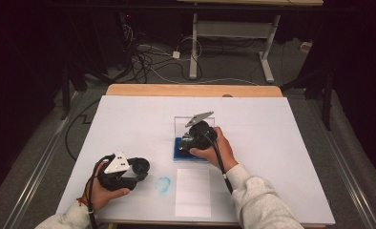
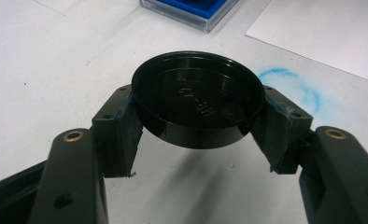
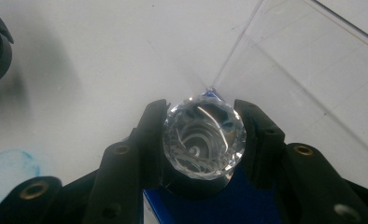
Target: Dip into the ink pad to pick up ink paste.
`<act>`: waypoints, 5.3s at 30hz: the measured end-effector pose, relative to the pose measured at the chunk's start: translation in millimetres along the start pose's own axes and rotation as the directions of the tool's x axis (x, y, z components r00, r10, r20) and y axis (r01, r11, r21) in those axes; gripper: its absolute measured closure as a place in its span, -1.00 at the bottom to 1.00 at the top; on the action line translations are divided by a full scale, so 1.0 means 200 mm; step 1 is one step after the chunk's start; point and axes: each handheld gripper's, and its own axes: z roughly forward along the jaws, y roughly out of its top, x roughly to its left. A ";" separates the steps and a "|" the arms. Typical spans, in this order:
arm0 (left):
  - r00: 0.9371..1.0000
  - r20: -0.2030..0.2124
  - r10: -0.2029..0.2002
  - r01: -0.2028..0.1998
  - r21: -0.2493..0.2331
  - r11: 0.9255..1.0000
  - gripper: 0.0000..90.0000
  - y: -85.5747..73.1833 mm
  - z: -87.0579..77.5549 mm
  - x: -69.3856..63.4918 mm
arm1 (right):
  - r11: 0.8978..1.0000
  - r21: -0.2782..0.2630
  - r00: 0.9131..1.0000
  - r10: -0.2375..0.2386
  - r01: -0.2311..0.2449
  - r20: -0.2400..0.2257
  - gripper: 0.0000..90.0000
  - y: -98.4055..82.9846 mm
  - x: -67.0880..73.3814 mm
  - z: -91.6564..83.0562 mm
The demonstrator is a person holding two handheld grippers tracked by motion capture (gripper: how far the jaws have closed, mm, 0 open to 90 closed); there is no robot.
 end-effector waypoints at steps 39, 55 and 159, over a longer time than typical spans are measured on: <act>1.000 0.000 -0.001 0.001 -0.006 1.000 -0.18 0.01 0.00 0.01 | 0.998 -0.006 0.996 -0.061 0.061 0.067 0.27 0.07 0.03 -0.14; 1.000 0.003 0.000 0.000 -0.007 1.000 -0.18 0.01 0.00 0.00 | 0.991 -0.089 0.991 -0.092 0.100 0.094 0.27 0.15 0.04 -0.45; 1.000 0.014 0.013 -0.013 0.016 1.000 -0.18 0.01 0.01 -0.01 | 0.999 0.025 0.997 -0.036 0.034 0.072 0.26 -0.12 -0.06 -0.12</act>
